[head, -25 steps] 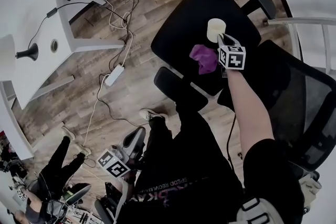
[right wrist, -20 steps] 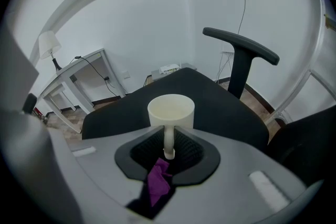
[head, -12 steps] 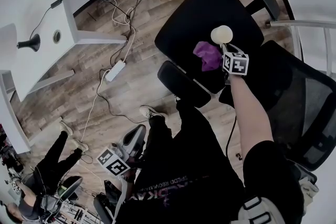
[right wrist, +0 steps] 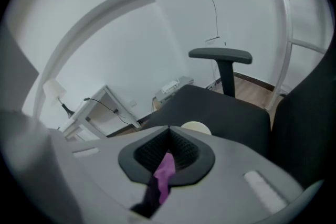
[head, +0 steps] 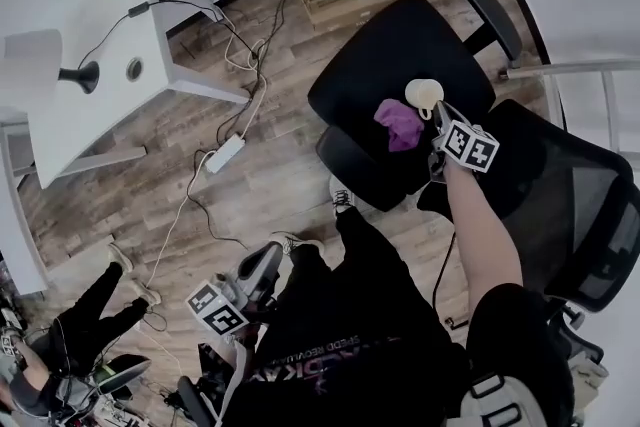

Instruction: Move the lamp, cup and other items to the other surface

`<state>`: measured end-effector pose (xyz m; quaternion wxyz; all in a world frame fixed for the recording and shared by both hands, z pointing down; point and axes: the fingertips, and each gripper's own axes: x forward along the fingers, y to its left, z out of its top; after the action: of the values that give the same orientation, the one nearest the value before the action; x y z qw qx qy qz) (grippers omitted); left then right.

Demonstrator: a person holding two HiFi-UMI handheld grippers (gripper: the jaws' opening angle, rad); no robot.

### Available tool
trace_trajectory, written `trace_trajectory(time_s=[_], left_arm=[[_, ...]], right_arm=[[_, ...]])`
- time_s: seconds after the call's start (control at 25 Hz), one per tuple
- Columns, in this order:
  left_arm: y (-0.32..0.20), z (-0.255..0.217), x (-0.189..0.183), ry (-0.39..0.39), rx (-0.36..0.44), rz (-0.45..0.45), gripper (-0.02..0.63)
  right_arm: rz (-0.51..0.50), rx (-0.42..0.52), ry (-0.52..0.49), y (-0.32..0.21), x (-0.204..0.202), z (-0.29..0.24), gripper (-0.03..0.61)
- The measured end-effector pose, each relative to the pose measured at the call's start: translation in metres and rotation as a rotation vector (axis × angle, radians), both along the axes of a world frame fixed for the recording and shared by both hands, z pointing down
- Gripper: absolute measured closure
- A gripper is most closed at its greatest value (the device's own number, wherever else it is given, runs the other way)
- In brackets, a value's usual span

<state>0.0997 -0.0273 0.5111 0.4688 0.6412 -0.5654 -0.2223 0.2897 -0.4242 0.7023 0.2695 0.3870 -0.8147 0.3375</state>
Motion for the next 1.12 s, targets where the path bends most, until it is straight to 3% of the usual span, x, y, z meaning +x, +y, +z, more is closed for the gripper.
trace_trajectory(time_s=[0.2,0.32,0.56,0.72,0.88,1.12], left_arm=[[0.022,-0.012,-0.016,0.007,0.063,-0.058,0.614],[0.032,-0.024,-0.031,0.000,0.121,-0.101,0.614],[0.084,-0.046,-0.053,-0.026,0.170,-0.134,0.614],[0.112,-0.054,-0.072,-0.039,0.210,-0.205,0.614],[0.141,-0.061,-0.091,-0.055,0.237,-0.257,0.614],[0.186,-0.068,-0.109,-0.068,0.254,-0.286,0.615]], right_arm=[[-0.184,0.016,-0.189,0.047,-0.059,-0.087,0.575],[-0.400,0.039,-0.233,0.100,-0.115,-0.141,0.575],[-0.846,0.022,-0.278,0.272,-0.180,-0.219,0.574],[-1.128,-0.043,-0.316,0.382,-0.204,-0.237,0.575],[-1.231,-0.158,-0.369,0.478,-0.224,-0.232,0.574],[-1.470,-0.110,-0.362,0.576,-0.258,-0.240,0.574]])
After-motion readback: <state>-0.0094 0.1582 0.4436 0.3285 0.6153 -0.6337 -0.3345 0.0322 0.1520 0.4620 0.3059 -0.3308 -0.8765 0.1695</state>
